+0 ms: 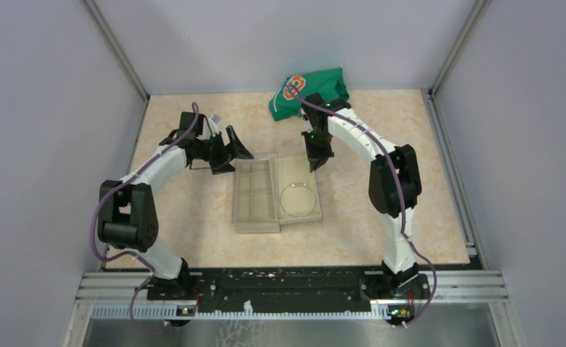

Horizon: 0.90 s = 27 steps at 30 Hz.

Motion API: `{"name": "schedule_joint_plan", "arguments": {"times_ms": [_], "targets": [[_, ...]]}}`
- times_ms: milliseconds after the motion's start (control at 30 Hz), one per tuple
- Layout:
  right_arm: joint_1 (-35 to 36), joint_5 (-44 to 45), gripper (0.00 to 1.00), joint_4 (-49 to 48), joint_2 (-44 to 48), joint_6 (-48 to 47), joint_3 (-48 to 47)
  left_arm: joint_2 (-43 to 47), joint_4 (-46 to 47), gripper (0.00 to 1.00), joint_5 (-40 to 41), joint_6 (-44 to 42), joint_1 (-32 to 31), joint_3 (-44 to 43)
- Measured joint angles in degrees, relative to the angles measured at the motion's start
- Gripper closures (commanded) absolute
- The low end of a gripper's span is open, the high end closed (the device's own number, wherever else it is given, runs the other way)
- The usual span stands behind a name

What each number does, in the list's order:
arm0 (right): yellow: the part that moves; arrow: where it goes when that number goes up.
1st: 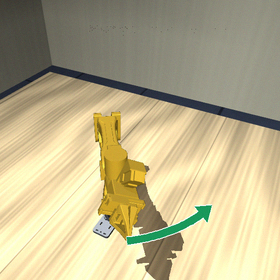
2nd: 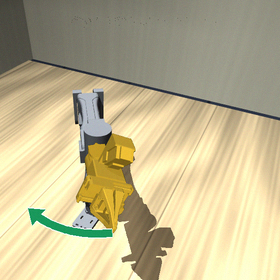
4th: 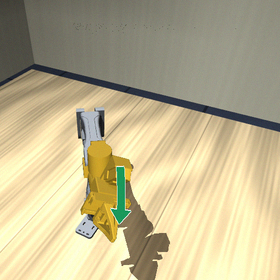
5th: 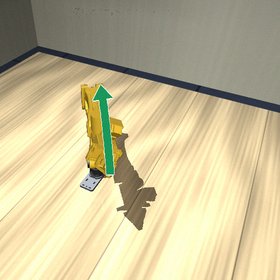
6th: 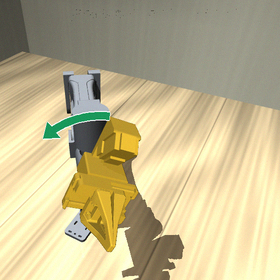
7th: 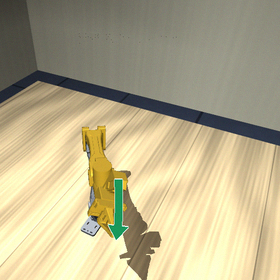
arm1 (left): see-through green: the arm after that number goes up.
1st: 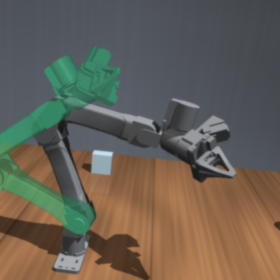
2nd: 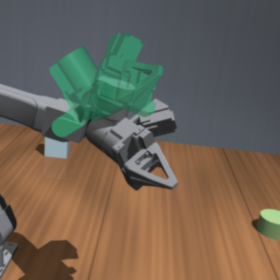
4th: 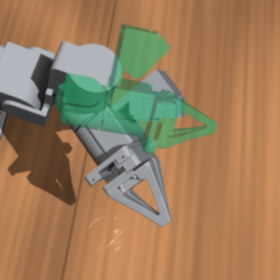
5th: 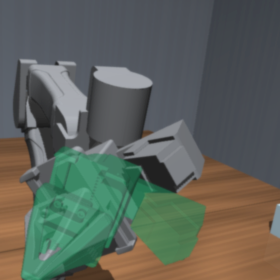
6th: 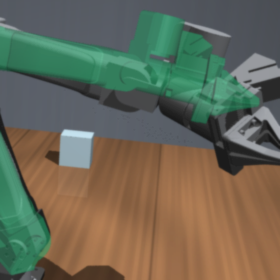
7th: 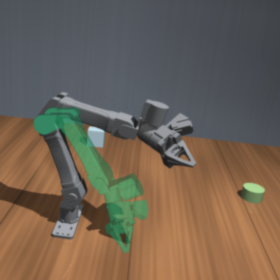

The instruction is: Organize the mixed jewelry

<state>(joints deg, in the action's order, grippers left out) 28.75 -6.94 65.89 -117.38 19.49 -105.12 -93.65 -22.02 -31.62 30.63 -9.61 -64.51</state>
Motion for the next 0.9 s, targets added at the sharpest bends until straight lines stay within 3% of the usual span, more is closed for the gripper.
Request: {"name": "schedule_joint_plan", "arguments": {"times_ms": [900], "targets": [[-0.9, -2.7, 1.0, -1.1, 0.0, 4.3, 1.6, 0.0, 0.2, 0.02, 0.0, 0.7, 0.0, 1.2]]}}
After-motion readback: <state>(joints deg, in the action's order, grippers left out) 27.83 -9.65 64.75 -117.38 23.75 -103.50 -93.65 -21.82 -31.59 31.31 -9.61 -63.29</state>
